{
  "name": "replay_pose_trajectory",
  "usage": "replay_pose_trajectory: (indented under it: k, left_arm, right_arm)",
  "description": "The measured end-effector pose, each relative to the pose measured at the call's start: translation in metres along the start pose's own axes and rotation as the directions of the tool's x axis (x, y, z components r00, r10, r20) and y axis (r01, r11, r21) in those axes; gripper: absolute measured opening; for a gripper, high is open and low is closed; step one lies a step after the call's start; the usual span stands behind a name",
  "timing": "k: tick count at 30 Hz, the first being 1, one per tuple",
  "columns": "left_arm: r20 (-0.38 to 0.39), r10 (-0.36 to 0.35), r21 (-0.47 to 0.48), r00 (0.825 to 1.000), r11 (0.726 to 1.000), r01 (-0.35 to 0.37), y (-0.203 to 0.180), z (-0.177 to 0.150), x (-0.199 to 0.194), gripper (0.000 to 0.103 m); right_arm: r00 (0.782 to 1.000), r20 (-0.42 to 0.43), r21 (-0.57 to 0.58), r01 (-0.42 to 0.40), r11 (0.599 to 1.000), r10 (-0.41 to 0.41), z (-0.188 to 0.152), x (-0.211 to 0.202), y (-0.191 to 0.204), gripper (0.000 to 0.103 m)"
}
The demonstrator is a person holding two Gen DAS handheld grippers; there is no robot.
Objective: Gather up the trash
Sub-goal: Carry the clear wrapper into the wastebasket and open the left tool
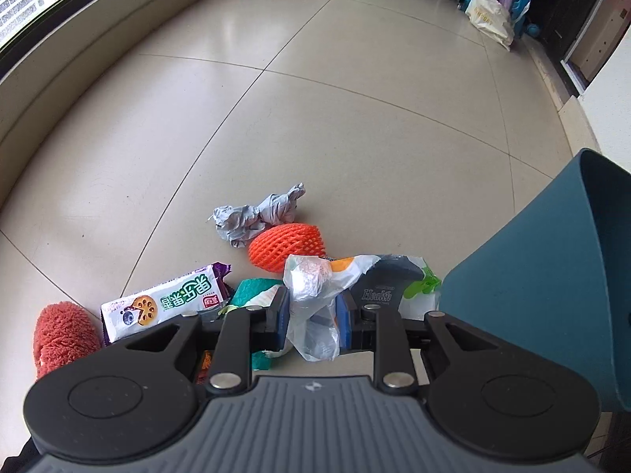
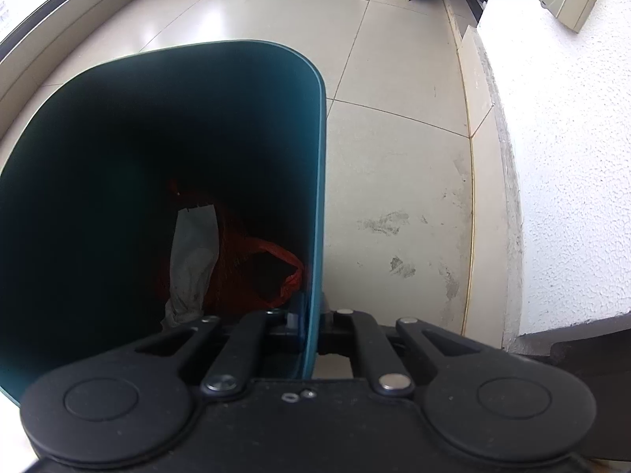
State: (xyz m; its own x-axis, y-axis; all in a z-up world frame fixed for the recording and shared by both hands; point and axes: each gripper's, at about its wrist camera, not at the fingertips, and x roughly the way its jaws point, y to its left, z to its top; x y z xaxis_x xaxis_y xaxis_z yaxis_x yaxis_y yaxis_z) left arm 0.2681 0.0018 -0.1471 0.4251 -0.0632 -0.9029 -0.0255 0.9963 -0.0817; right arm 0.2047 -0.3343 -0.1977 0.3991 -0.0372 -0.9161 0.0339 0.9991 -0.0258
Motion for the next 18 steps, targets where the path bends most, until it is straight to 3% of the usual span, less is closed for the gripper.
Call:
replay_pose_trajectory:
  k: [6,10,13,18]
  left_arm:
    - [0.101,-0.116,0.063,0.988,0.992,0.110,-0.044,0.009,-0.074,0.024]
    - [0.135,-0.166,0.125,0.977,0.981,0.150,-0.081,0.014,-0.102,0.024]
    - [0.137,-0.203,0.180,0.970,0.968,0.177,-0.111,0.017,-0.108,0.024]
    - [0.109,-0.202,0.289,0.973,0.943,0.164,-0.165,0.012,-0.094,0.024]
  right_arm:
    - [1.000,0.001,0.007,-0.006,1.000,0.006,-0.001,-0.003,-0.005,0.004]
    - [1.000,0.002,0.007,-0.010,1.000,0.009,0.000,-0.004,-0.006,0.004]
    - [1.000,0.002,0.009,-0.013,1.000,0.013,0.000,-0.005,-0.007,0.004]
    - [1.000,0.005,0.002,-0.012,1.000,0.012,0.000,-0.006,-0.005,0.004]
